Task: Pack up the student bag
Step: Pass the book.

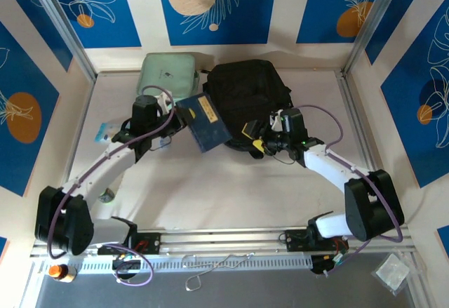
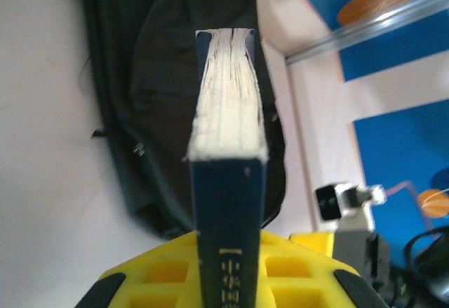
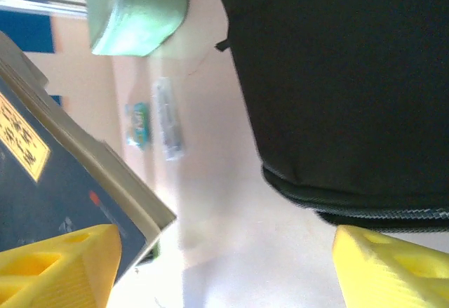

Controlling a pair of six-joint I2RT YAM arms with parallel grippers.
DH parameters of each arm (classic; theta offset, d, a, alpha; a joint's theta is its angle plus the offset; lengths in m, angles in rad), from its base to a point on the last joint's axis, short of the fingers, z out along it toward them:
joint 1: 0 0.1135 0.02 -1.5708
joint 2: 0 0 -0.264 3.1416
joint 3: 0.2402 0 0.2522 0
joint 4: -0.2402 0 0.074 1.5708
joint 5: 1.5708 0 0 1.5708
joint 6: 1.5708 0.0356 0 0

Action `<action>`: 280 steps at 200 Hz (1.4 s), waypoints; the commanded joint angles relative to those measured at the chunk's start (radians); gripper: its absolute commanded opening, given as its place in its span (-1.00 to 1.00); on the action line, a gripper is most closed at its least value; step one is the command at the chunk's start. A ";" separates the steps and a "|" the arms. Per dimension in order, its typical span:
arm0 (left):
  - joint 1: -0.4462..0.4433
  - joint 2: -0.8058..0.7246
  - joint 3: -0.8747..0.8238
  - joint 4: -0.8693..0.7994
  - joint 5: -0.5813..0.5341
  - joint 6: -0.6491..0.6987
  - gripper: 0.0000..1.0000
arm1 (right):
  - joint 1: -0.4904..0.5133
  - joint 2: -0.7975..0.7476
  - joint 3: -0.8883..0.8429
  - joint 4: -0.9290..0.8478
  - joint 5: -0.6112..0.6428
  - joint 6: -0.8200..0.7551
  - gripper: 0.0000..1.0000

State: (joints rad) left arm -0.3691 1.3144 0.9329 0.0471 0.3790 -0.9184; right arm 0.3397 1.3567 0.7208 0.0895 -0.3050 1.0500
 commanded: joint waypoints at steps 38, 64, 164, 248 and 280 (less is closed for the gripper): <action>-0.056 0.141 0.050 0.378 -0.091 -0.346 -1.00 | 0.000 0.004 -0.109 0.519 -0.157 0.333 0.81; -0.082 0.170 0.018 0.477 -0.120 -0.447 -1.00 | 0.013 0.077 -0.117 0.666 -0.173 0.434 0.83; -0.115 0.167 -0.028 0.530 -0.130 -0.500 -1.00 | 0.074 0.200 -0.057 0.839 -0.138 0.530 0.30; -0.117 0.155 0.041 0.253 -0.060 -0.241 -0.67 | 0.008 0.146 -0.044 0.676 -0.129 0.442 -1.00; -0.132 0.134 0.129 -0.111 -0.170 0.054 0.08 | -0.056 0.027 -0.049 0.450 -0.106 0.293 -1.00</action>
State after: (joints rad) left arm -0.4805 1.4883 0.9779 0.2169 0.2695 -1.1473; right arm 0.3370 1.4872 0.6544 0.7433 -0.4473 1.4868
